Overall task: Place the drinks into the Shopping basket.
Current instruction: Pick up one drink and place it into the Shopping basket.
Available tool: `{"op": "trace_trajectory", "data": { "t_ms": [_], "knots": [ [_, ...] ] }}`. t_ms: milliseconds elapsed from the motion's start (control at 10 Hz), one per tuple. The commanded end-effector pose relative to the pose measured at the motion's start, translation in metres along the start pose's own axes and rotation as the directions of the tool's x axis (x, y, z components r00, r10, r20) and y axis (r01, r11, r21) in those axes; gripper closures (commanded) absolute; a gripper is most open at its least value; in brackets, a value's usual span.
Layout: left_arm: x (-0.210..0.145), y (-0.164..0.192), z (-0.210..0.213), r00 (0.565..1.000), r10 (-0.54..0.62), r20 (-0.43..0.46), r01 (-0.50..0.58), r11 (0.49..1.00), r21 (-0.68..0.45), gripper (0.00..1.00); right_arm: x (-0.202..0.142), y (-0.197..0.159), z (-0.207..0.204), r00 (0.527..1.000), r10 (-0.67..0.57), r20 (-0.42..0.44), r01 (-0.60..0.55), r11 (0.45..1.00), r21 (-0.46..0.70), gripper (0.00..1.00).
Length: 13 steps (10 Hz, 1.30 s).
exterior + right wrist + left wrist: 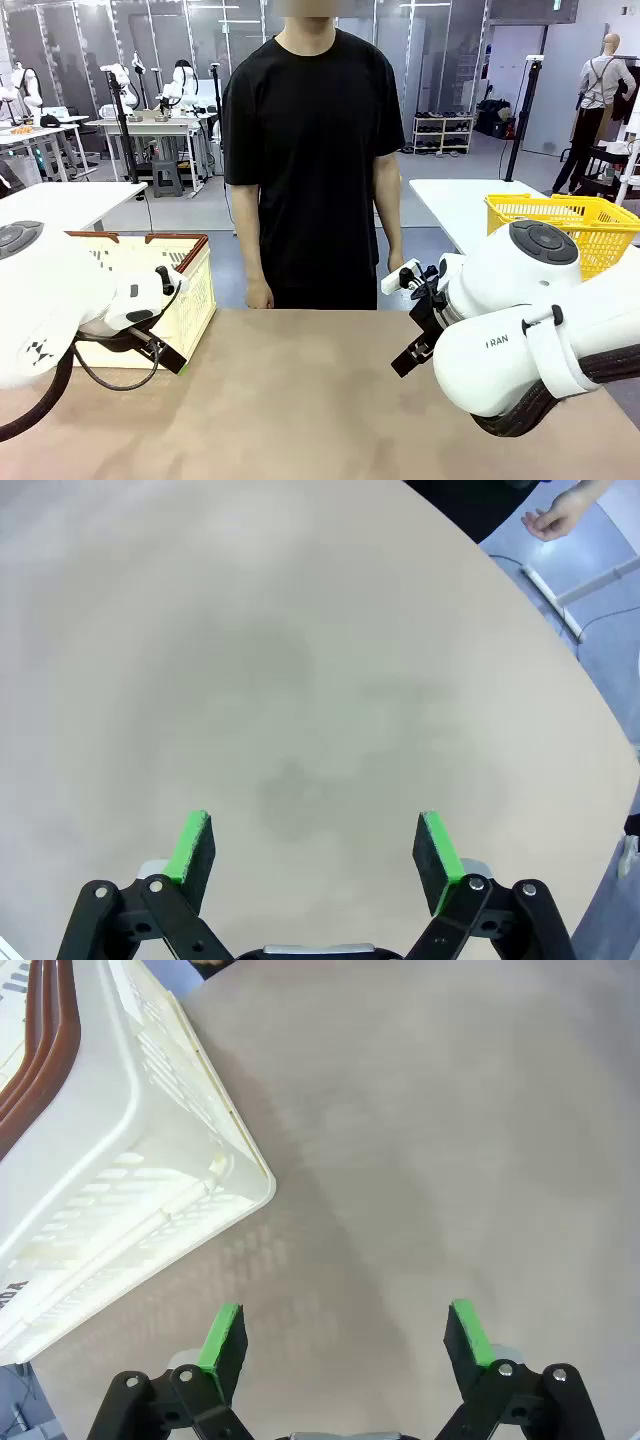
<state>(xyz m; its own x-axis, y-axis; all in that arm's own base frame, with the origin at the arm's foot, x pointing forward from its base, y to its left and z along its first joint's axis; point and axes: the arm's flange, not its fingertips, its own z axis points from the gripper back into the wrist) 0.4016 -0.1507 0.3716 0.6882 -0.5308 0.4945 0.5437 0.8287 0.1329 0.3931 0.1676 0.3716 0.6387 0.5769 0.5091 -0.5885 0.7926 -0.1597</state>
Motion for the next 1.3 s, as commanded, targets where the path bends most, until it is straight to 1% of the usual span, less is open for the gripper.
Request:
{"op": "trace_trajectory", "data": {
  "t_ms": [0,1200],
  "knots": [
    [0.0001,-0.0002,0.0000,1.000,0.000,0.000,0.000,1.000,0.000,0.00,0.0000,0.0000,0.0000,1.000,0.000,0.000,0.000,1.000,0.000,0.00],
    [0.0001,-0.0002,0.0000,1.000,0.000,0.000,0.000,1.000,0.000,0.00,0.0000,0.0000,0.0000,1.000,0.000,0.000,0.000,1.000,0.000,0.00]
  ]
}}
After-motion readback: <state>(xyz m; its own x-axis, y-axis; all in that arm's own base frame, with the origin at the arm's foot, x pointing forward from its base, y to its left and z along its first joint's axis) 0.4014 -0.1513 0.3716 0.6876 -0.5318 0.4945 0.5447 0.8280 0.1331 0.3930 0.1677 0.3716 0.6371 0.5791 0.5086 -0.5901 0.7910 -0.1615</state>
